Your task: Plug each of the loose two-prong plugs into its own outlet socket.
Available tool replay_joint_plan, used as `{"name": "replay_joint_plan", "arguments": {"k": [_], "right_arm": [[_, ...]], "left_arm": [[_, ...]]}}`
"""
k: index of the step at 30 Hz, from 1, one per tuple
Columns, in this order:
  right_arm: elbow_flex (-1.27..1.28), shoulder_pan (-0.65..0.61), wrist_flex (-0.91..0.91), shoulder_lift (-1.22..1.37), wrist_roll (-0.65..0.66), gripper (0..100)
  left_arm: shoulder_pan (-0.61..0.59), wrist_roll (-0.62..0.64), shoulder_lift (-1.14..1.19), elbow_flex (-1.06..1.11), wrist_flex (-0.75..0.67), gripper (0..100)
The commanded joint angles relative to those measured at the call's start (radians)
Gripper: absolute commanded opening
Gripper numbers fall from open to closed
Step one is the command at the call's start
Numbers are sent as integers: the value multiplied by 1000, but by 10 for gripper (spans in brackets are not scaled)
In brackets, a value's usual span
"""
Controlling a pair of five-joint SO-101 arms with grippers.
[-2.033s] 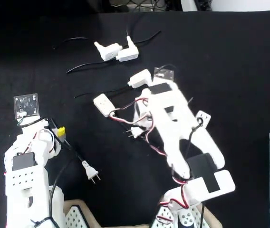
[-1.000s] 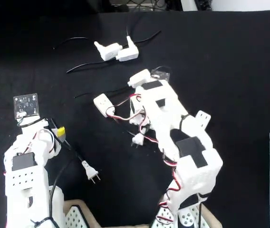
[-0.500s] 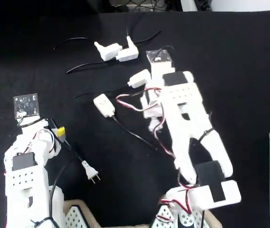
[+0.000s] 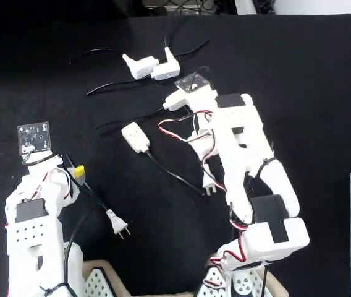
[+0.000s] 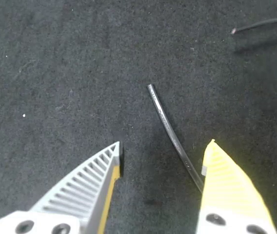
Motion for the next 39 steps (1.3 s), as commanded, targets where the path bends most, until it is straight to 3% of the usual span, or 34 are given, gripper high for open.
{"name": "replay_joint_plan", "arguments": {"k": [1,5,17,27,39], "right_arm": [[-2,9,71,-77,-17,191],[30,12,94,-74,-37,191],[96,14,15,97,-272,191],[35,94,74,104,-264,191],[148,34,-31,114,-273,191]], "left_arm": [[-4,5,-12,-5,-20,267],[-2,5,-12,-5,-20,267],[-2,5,-12,-5,-20,267],[-4,5,-12,-5,-20,267],[-4,5,-12,-5,-20,267]]}}
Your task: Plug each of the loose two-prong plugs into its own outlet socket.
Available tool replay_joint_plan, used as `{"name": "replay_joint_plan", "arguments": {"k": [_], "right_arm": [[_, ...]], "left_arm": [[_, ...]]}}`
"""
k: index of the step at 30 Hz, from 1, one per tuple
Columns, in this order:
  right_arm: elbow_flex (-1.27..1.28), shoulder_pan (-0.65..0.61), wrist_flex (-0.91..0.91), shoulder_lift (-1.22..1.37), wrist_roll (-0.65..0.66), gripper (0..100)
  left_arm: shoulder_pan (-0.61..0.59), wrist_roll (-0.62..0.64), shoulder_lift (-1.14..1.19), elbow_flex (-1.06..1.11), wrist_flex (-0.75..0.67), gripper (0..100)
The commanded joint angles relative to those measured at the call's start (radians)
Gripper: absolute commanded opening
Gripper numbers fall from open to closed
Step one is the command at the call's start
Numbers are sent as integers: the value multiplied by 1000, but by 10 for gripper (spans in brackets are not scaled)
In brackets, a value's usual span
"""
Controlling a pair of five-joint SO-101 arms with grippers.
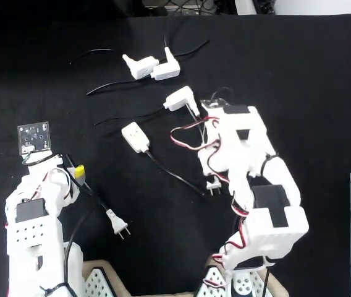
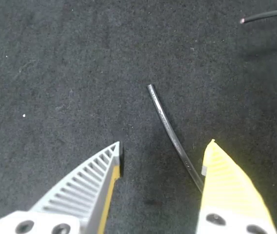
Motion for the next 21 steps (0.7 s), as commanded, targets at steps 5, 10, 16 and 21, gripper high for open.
{"name": "replay_joint_plan", "arguments": {"k": [5,10,16,21], "right_arm": [[24,-84,-23,-2,-91,191],[24,-104,-20,-4,-100,172],[21,-101,-31,-12,-94,11],[21,-101,-35,-13,-94,12]], "left_arm": [[-5,5,-12,-5,-20,267],[-7,5,-12,-5,-20,267],[-7,5,-12,-5,-20,267],[-7,5,-12,-5,-20,267]]}}
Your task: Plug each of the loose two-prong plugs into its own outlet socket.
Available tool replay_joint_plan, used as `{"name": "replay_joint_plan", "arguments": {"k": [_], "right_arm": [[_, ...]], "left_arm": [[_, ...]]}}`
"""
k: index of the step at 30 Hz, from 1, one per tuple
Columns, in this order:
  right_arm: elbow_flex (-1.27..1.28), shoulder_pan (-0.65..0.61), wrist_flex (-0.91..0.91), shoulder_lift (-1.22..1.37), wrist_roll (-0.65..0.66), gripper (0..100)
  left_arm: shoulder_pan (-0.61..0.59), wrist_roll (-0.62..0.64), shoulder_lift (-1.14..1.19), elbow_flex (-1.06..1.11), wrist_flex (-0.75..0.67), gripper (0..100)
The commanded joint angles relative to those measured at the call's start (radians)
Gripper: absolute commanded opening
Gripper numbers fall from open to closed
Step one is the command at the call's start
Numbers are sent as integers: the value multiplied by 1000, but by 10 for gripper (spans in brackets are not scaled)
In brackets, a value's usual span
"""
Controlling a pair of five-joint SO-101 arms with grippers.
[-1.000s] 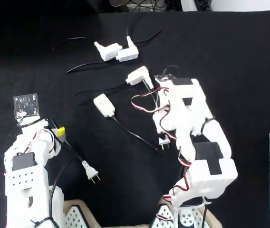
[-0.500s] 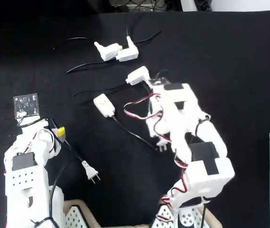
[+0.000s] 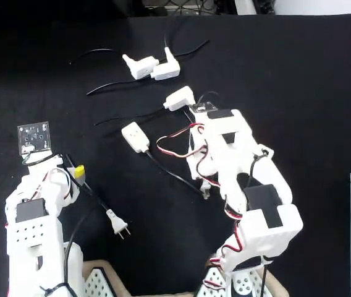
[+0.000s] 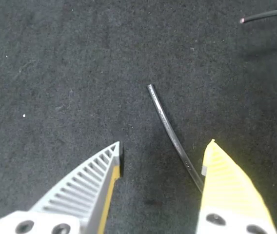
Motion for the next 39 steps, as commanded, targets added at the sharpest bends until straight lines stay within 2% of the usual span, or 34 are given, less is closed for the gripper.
{"name": "replay_joint_plan", "arguments": {"k": [1,10,14,19,27,33,39], "right_arm": [[-2,-9,-8,-15,-6,12],[-5,-21,0,-16,-6,11],[-74,-23,103,-82,-3,11],[-111,-55,224,-320,-3,11],[-110,-190,351,-743,-5,11],[-79,-296,296,-951,-12,11],[174,-388,49,-1104,-12,11]], "left_arm": [[-7,5,-12,-5,-20,267],[-4,5,-12,-5,-20,267],[-4,5,-12,-5,-20,267],[-2,6,-12,-15,-21,267],[-1,12,-12,-87,-20,267],[62,41,-12,-160,-15,267],[180,164,-12,-206,-14,266]]}}
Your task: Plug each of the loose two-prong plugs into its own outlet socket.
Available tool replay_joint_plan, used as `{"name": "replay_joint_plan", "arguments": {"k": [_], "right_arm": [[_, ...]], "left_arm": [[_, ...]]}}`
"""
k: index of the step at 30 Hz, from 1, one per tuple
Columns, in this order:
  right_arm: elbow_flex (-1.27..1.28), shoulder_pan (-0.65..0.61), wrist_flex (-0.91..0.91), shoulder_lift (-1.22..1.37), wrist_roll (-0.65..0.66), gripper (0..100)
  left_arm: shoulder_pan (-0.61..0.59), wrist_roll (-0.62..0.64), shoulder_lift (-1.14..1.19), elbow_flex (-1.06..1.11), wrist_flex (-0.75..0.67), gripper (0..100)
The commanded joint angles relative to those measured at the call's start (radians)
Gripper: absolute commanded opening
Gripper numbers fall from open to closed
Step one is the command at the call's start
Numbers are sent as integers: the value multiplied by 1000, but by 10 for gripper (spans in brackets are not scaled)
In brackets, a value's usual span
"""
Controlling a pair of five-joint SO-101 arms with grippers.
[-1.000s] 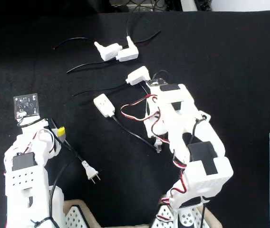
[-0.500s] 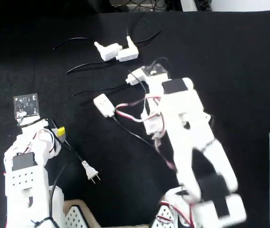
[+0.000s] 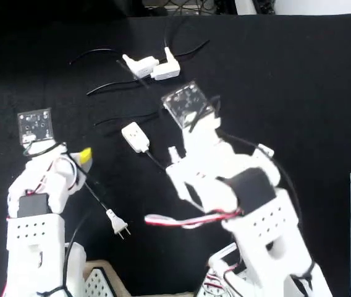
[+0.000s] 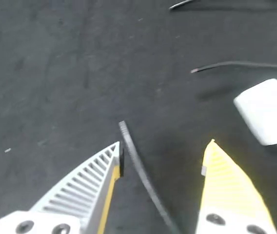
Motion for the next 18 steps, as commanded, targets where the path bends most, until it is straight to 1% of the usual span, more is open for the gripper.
{"name": "replay_joint_plan", "arguments": {"k": [1,5,10,14,18], "right_arm": [[142,-57,-170,-94,-12,11],[318,-110,-344,-189,-8,11],[472,-155,-516,-274,-6,11],[533,-198,-559,-280,-8,11],[553,-206,-559,-280,-12,11]], "left_arm": [[93,77,-12,-97,-12,256],[173,81,-12,-134,-18,174],[265,87,-12,-160,-12,167],[332,81,-44,-156,-8,167],[446,81,-173,-160,91,167]]}}
